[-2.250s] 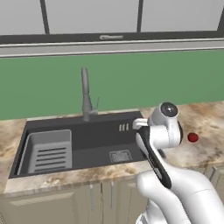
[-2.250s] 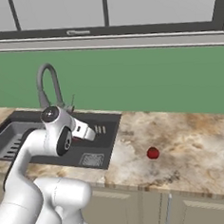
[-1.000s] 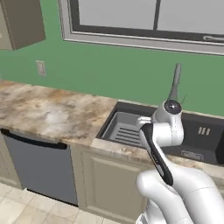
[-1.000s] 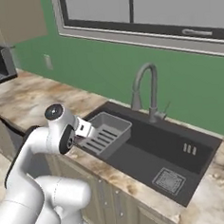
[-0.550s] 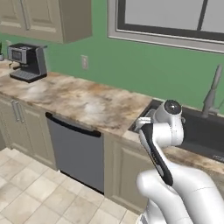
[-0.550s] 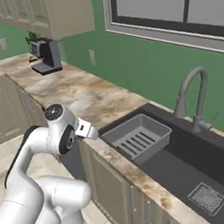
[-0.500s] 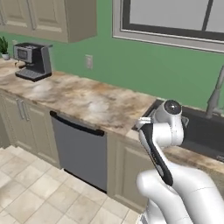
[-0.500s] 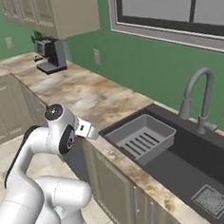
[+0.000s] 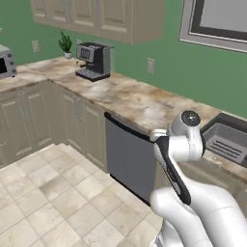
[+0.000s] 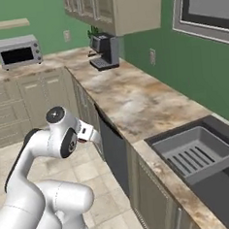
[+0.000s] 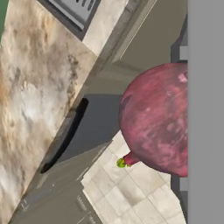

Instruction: Turn on the sink faucet. Then move the onion from the counter to the sink. Turn off the sink. Move the vegetable from the sink to the pot next to the stove. Finally move the pot to the front left burner.

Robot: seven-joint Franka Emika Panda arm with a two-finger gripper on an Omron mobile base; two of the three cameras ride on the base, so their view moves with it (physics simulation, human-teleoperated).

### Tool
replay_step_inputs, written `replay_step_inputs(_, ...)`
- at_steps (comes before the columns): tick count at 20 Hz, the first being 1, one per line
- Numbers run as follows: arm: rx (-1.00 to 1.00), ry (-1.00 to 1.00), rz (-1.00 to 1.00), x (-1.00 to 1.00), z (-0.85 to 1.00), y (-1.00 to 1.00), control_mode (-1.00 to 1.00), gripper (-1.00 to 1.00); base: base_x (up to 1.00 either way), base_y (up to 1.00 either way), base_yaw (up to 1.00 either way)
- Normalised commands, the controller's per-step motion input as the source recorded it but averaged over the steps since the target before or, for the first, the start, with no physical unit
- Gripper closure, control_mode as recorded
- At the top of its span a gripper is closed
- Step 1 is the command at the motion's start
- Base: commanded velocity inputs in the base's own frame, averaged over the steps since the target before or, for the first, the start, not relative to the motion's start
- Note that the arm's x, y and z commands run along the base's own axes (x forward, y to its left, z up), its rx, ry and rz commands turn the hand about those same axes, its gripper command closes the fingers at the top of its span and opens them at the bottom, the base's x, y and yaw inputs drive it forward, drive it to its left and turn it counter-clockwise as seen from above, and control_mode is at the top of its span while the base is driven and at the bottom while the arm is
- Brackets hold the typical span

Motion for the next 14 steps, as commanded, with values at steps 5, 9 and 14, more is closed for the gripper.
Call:
replay_step_inputs(5, 0.0, 0.0, 0.0, 0.0, 0.0, 0.0, 1.0, 1.0, 0.01, 0.64, 0.42)
replay_step_inputs(9, 0.0, 0.0, 0.0, 0.0, 0.0, 0.0, 1.0, 1.0, 0.11, 0.62, 0.42)
replay_step_inputs(14, 0.0, 0.0, 0.0, 0.0, 0.0, 0.0, 1.0, 1.0, 0.43, 0.49, 0.39)
